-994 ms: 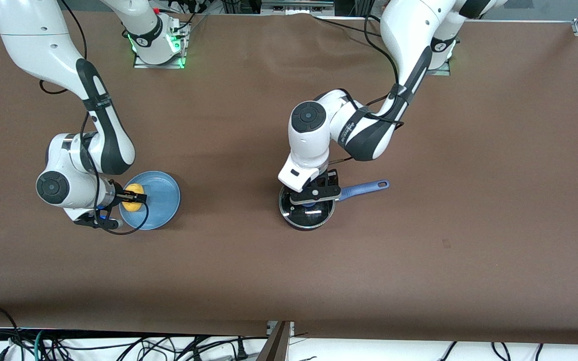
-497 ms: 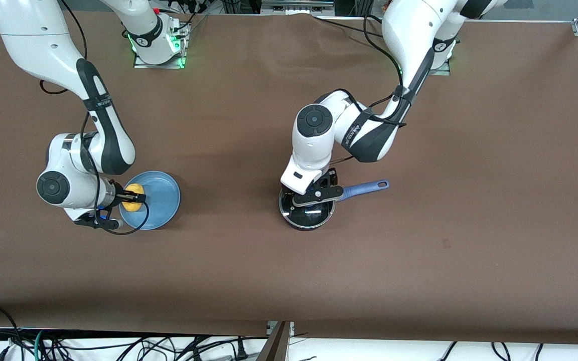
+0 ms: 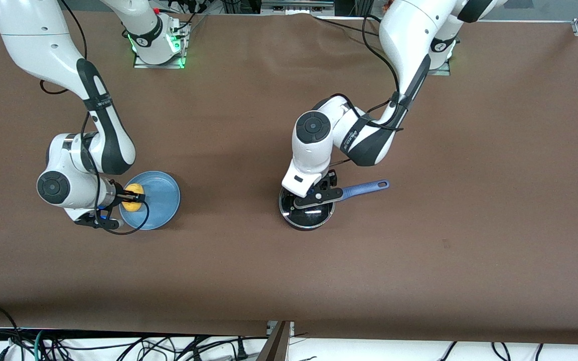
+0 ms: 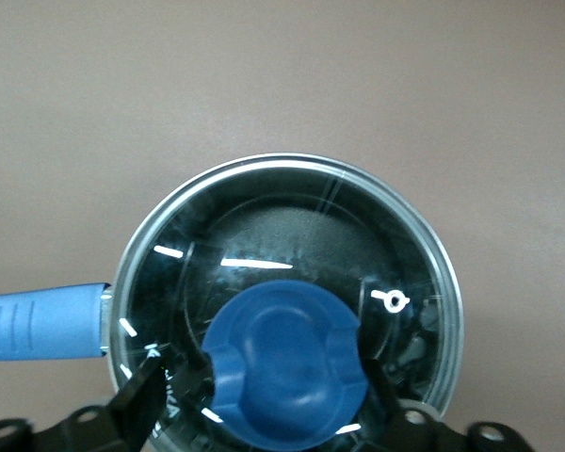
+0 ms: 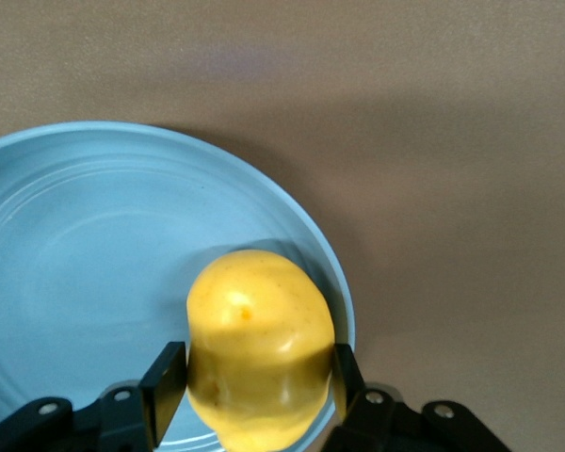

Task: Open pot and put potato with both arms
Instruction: 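Close the right gripper on the potato while the left gripper holds the lid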

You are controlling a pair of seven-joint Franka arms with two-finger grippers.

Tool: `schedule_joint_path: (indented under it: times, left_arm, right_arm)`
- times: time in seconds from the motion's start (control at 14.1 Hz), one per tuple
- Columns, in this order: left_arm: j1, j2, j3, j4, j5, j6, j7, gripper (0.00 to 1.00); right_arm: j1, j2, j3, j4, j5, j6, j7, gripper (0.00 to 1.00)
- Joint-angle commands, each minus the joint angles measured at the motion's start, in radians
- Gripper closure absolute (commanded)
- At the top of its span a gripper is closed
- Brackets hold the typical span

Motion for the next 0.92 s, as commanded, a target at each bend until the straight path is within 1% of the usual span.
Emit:
schedule_joint_path:
  times: [0.0, 0.28, 0.5, 0.64, 0.85]
  left_arm:
    - [0.001, 0.007, 0.003, 0.024, -0.018, -0.004, -0.001, 0.34]
    - [0.002, 0.001, 0.003, 0.041, -0.019, -0.009, -0.001, 0.34]
    - [0.002, -0.014, 0.003, 0.042, -0.025, -0.016, -0.002, 0.38]
    - [0.004, -0.017, 0.003, 0.042, -0.025, -0.016, -0.001, 0.43]
    - [0.005, -0.023, 0.003, 0.042, -0.024, -0.019, 0.001, 0.45]
  right_arm:
    - [0.004, -0.01, 0.01, -0.011, 0.02, 0.001, 0.011, 0.33]
    - [0.004, -0.028, 0.029, 0.014, 0.019, -0.051, 0.043, 0.33]
    - [0.007, -0.044, 0.043, 0.041, 0.02, -0.094, 0.075, 0.33]
    - [0.012, -0.048, 0.069, 0.083, 0.02, -0.167, 0.129, 0.33]
    - [0.029, -0.048, 0.1, 0.158, 0.02, -0.282, 0.245, 0.33]
